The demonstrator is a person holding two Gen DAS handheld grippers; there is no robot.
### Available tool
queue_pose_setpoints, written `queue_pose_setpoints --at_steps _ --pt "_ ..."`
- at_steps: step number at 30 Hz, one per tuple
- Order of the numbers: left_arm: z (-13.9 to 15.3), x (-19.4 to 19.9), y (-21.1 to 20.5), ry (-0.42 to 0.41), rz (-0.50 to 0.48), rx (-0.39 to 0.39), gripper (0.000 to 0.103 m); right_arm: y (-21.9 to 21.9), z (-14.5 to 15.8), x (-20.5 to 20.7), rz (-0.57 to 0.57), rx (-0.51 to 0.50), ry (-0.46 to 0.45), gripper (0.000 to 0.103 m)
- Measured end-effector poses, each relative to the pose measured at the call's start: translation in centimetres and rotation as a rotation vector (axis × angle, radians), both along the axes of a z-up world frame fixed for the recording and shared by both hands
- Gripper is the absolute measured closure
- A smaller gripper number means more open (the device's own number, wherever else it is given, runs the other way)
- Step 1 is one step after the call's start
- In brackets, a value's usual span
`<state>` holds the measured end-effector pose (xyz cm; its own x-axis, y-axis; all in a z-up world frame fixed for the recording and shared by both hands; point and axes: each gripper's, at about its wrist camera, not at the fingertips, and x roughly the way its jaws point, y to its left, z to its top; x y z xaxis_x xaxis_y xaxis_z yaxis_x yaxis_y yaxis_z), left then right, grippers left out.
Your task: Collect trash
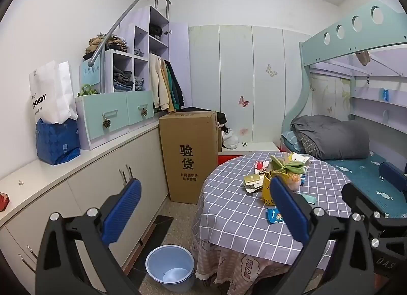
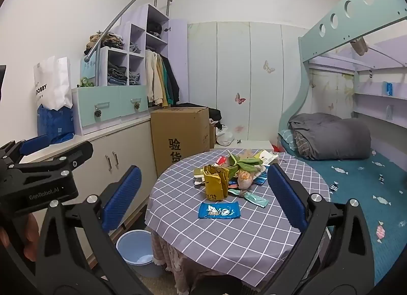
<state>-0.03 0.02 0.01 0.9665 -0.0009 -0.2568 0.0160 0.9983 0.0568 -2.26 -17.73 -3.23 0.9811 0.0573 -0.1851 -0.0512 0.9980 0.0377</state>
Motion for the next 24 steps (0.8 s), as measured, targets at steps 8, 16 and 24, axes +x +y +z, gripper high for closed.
queue_pose_setpoints --at_steps 8,16,24 --pt "-0.5 0.0 0.0 0.006 0.006 0.003 0.004 0.1 -0.1 0.1 -0.008 0.002 -0.011 0.006" --pt "-0.6 0.5 0.2 0.015 0.007 0.001 0.004 0.5 -1.2 0.3 0.007 0.005 0.003 0.006" --pt "-0.5 0.6 0.4 0.017 0.005 0.003 0.004 0.7 -1.0 0.6 0.012 0.005 0.008 0.006"
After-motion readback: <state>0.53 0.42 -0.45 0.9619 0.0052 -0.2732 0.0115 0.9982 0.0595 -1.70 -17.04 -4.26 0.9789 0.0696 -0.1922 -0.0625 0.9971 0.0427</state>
